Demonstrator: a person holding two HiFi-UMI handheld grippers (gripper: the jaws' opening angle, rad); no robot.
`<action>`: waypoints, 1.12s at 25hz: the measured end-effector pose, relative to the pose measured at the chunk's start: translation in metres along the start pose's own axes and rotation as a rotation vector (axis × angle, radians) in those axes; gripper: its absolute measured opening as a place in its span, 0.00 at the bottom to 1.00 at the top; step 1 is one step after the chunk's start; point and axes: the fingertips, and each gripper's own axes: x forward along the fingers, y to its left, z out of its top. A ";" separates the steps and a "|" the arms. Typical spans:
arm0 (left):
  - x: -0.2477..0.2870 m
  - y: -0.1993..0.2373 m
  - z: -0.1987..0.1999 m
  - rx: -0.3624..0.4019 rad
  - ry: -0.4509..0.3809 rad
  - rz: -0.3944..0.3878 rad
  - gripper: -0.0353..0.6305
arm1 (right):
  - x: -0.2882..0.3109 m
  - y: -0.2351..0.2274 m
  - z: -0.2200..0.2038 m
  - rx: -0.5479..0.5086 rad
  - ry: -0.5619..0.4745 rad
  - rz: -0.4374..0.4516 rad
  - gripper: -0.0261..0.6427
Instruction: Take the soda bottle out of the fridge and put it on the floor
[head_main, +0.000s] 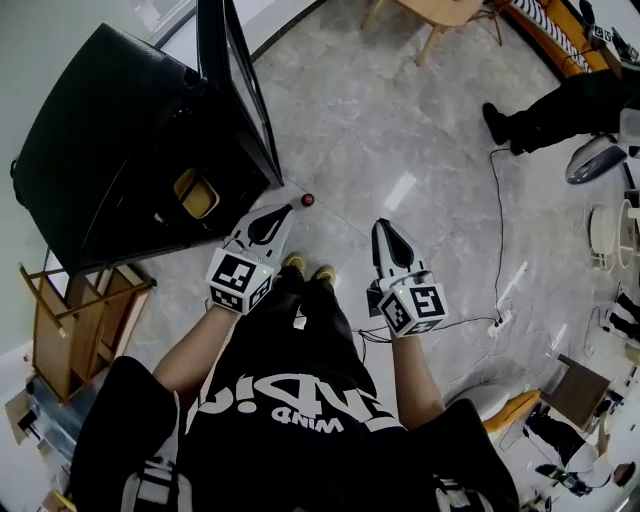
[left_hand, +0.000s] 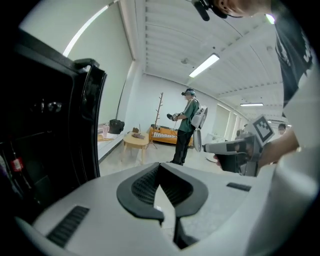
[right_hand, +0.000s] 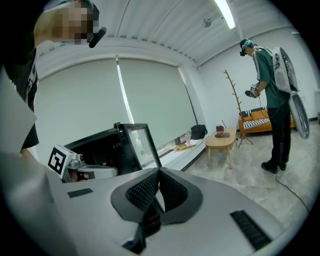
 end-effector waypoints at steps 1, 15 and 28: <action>-0.006 -0.002 0.009 0.000 -0.008 0.002 0.06 | -0.008 0.001 0.006 -0.005 -0.004 -0.002 0.07; -0.063 -0.035 0.076 0.027 -0.113 0.018 0.06 | -0.079 0.014 0.055 -0.077 -0.104 -0.040 0.07; -0.081 -0.050 0.085 0.028 -0.167 0.086 0.06 | -0.104 0.006 0.064 -0.078 -0.157 -0.079 0.07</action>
